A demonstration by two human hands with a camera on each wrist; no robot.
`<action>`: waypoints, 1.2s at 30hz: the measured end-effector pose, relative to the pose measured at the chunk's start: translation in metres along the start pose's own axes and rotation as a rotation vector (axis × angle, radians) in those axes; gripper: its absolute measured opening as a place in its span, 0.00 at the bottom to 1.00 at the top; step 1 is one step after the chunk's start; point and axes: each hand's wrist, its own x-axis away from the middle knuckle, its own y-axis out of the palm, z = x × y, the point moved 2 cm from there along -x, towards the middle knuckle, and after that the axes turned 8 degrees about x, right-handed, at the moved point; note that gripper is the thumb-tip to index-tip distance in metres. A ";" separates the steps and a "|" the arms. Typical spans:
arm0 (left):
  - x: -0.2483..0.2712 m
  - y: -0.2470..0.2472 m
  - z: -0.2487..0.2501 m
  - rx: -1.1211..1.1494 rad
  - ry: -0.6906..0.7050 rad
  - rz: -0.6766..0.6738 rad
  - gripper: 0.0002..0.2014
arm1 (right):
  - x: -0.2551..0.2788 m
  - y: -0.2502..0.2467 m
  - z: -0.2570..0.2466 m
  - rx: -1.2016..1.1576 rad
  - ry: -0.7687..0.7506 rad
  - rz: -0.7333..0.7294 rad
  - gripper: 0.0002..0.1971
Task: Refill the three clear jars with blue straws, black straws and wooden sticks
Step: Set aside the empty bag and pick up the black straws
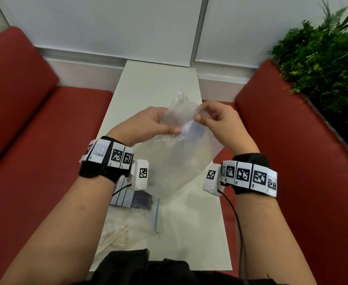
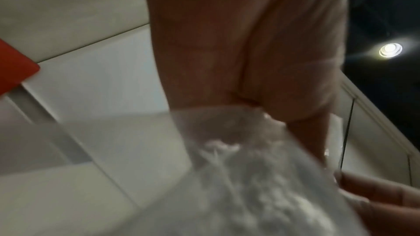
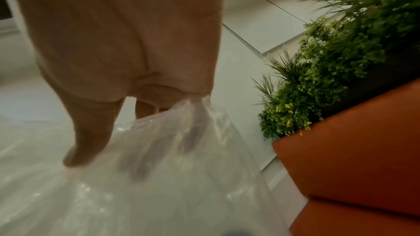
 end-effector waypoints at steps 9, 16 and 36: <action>-0.010 -0.003 -0.017 0.575 0.109 0.431 0.11 | 0.028 0.031 0.055 -0.631 0.273 -0.199 0.39; -0.018 -0.005 -0.040 0.373 -0.051 0.493 0.26 | 0.054 0.040 0.099 -0.874 0.363 -0.218 0.11; -0.012 0.106 -0.187 0.373 -0.621 -0.198 0.18 | 0.146 0.035 0.207 -0.636 0.710 0.189 0.14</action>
